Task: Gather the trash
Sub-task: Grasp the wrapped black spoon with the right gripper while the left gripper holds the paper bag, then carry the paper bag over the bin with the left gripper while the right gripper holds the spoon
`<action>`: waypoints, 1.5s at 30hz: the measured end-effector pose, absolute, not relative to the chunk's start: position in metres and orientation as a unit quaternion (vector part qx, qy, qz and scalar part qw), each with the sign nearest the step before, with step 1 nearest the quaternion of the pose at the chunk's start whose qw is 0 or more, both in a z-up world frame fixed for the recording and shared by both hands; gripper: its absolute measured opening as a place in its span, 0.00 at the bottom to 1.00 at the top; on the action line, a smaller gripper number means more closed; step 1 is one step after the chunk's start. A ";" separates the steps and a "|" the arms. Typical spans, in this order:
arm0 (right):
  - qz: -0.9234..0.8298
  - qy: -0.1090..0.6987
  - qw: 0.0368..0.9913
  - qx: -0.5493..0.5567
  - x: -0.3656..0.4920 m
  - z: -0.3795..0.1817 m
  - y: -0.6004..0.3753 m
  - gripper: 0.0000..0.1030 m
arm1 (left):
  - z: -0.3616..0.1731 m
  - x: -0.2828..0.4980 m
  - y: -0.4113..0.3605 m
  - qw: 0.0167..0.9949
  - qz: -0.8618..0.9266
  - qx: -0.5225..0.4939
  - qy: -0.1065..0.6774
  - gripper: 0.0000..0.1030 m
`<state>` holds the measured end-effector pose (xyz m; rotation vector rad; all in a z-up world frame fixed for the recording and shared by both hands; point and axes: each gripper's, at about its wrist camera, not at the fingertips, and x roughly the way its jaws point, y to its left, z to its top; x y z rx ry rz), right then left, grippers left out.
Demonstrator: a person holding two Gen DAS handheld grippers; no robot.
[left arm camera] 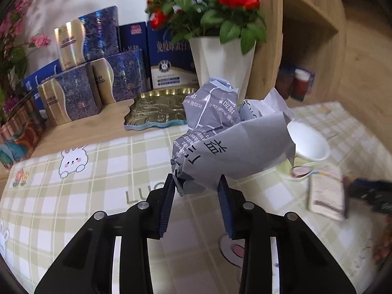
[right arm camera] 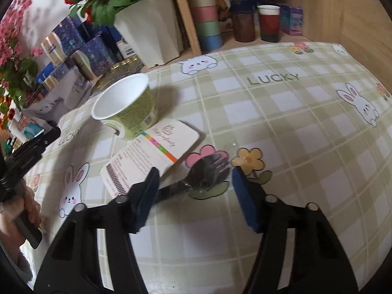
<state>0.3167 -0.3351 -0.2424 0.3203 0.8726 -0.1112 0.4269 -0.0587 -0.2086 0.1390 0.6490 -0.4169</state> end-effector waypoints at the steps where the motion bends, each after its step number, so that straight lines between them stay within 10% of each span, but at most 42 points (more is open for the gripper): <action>1: -0.053 0.419 0.893 0.155 0.316 -0.242 -0.335 0.53 | -0.202 0.419 -0.055 0.925 -0.208 0.056 0.313 0.33; 13: -0.054 0.438 0.892 0.097 0.327 -0.245 -0.317 0.62 | -0.192 0.324 -0.038 0.920 -0.215 -0.020 0.327 0.33; 23: -0.009 0.407 0.905 0.122 0.313 -0.238 -0.320 0.09 | -0.175 0.265 -0.010 0.925 -0.189 -0.053 0.325 0.33; 45: 0.100 0.360 0.919 0.122 0.149 -0.184 -0.294 0.08 | -0.159 0.124 0.003 0.900 -0.213 -0.086 0.371 0.33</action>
